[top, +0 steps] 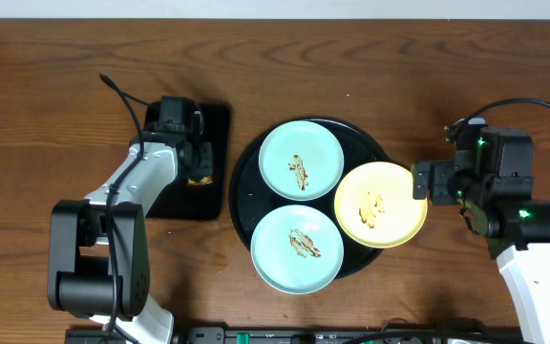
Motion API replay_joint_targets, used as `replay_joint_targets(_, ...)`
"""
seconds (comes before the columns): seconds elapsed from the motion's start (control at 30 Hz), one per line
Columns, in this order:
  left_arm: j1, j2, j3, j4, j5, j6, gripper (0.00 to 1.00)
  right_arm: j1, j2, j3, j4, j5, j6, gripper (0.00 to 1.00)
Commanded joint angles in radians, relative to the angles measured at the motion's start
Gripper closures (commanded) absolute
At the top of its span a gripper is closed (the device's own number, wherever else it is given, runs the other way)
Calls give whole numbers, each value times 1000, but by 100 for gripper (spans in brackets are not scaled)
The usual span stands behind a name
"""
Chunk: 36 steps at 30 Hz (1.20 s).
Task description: Clean dirty plates on tray and stack at the side
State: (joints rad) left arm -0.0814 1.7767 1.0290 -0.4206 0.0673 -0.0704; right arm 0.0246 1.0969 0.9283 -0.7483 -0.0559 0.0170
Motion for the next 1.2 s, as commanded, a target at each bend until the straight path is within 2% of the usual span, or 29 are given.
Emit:
replay_joint_targets(0.0,-3,17,-21,-11,-16,6,71,-1,-1,19,-3,-9,-11,1)
replay_joint_targets(0.23,-3,17,-51,13,-16,6,72,-1,-1,19,-3,-9,-11,1)
replay_joint_targets(0.37,-3,17,-56,15,-23,6,81,-1,-1,19,-4,-9,-11,1)
replay_joint_targets(0.4,-3,17,-56,15,-33,6,90,-1,-1,19,-4,-9,-11,1)
replay_joint_targets(0.43,-3,17,-56,15,-43,6,92,-1,-1,19,-4,-9,-11,1)
replay_joint_targets(0.57,-2,17,-55,19,-122,-39,92,-1,-1,19,-6,-8,-11,1)
replay_joint_targets(0.8,-1,-52,-4,-5,-125,-38,92,-1,2,19,-8,26,-6,1)
replay_joint_targets(0.93,-2,-111,1,-32,-125,-40,93,-1,3,19,-28,155,88,1)
replay_joint_targets(1.17,-2,-55,-22,-37,-120,-40,93,-1,3,19,-30,156,87,1)
